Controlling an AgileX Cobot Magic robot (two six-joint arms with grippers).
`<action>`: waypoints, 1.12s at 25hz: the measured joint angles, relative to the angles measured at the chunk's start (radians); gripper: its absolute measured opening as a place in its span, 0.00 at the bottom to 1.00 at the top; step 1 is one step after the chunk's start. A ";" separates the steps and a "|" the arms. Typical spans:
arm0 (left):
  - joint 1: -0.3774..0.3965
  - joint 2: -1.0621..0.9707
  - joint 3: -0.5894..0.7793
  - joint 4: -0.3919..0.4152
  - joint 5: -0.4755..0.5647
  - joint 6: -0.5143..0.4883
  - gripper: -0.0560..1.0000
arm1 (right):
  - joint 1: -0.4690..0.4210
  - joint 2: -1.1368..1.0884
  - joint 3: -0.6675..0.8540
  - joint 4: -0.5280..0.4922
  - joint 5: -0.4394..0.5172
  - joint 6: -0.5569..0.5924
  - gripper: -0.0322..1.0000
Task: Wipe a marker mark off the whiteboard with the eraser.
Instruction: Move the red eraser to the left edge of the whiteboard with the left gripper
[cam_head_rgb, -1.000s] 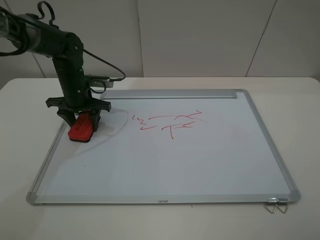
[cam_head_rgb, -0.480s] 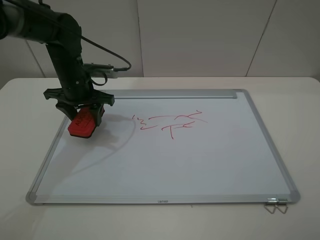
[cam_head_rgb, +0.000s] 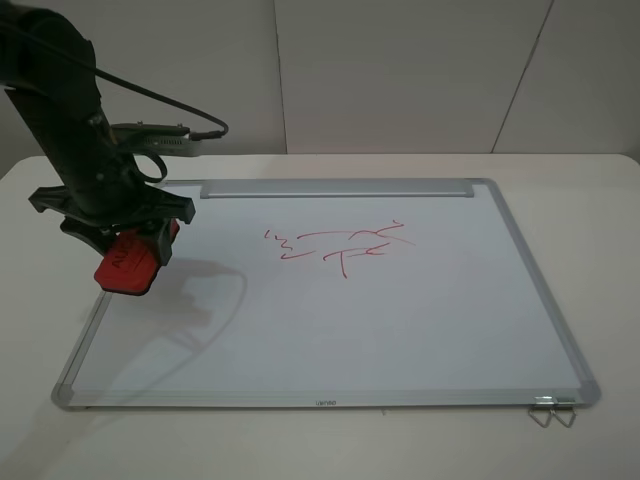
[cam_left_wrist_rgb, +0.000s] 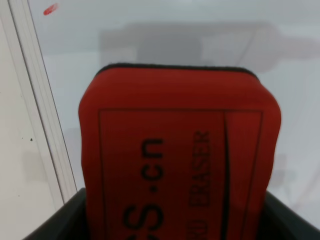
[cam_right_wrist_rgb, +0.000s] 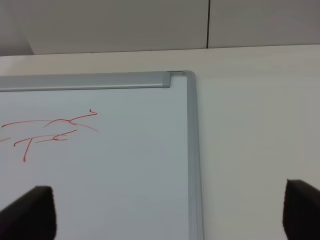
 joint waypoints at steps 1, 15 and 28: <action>0.000 0.000 0.000 0.000 0.000 0.000 0.60 | 0.000 0.000 0.000 0.000 0.000 0.000 0.83; 0.000 -0.014 0.300 -0.004 -0.307 -0.125 0.60 | 0.000 0.000 0.000 0.000 0.000 0.000 0.83; 0.000 -0.014 0.300 -0.001 -0.316 -0.128 0.66 | 0.000 0.000 0.000 0.000 0.000 0.000 0.83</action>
